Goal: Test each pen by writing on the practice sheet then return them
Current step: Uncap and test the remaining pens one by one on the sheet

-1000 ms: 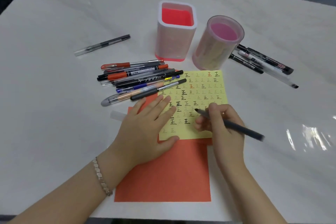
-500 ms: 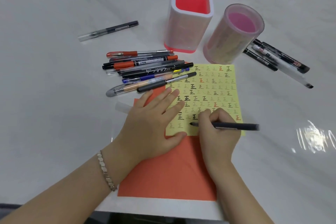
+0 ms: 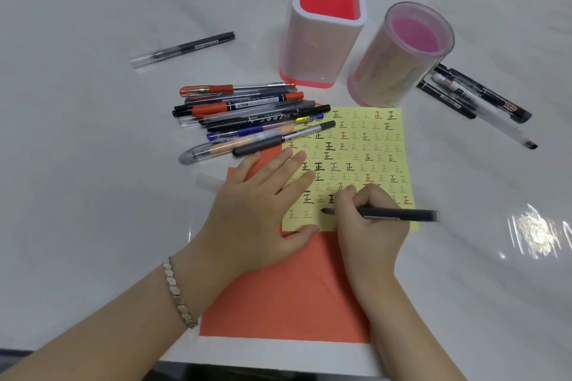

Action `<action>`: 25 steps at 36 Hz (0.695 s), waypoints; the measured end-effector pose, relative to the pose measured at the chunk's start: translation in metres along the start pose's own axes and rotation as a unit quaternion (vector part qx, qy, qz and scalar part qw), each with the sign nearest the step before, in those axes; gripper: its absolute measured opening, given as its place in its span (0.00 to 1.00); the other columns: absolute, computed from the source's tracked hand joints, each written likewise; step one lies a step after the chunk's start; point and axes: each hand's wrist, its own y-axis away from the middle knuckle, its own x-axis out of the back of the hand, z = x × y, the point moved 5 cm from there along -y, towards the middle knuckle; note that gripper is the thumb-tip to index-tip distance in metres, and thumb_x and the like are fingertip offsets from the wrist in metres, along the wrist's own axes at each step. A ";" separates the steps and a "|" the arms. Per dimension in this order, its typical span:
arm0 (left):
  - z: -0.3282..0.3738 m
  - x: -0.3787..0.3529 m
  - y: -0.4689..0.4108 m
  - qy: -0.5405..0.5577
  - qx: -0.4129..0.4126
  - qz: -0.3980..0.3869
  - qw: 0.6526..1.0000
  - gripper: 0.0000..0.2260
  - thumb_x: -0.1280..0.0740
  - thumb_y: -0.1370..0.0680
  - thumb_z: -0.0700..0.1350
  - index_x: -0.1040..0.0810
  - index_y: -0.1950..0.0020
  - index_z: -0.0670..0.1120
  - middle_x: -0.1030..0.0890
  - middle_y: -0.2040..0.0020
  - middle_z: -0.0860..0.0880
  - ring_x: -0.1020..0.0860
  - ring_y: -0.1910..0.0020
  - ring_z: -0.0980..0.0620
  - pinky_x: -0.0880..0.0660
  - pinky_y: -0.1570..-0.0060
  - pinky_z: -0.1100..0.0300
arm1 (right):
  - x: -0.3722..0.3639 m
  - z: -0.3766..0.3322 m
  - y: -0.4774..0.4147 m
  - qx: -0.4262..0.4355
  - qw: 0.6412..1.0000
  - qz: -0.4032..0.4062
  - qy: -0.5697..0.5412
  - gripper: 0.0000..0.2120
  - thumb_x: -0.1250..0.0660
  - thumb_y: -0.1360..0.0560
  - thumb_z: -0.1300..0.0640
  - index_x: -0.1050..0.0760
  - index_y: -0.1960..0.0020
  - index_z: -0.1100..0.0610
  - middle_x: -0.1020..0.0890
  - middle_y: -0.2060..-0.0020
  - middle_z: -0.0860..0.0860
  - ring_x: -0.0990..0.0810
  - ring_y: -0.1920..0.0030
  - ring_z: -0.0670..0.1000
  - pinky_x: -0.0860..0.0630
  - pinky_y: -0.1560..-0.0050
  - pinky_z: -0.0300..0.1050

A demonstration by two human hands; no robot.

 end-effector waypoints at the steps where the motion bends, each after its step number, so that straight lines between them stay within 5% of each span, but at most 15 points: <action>1: 0.000 0.000 0.000 0.000 0.001 -0.001 1.000 0.29 0.41 0.30 0.63 0.25 0.34 0.48 0.30 0.30 0.48 0.34 0.30 0.51 0.39 0.33 0.46 | 0.000 0.000 0.000 0.000 1.000 -0.002 -0.001 0.16 0.37 0.34 0.58 0.41 0.76 0.55 0.37 0.81 0.46 0.37 0.76 0.43 0.38 0.72 0.30; 25: 0.000 0.000 -0.001 -0.003 -0.001 0.005 1.000 0.29 0.40 0.30 0.63 0.25 0.35 0.48 0.30 0.30 0.48 0.34 0.30 0.51 0.39 0.33 0.46 | 0.001 0.003 -0.001 -0.006 1.000 0.006 0.003 0.16 0.37 0.35 0.58 0.41 0.76 0.55 0.37 0.81 0.47 0.38 0.76 0.43 0.38 0.72 0.30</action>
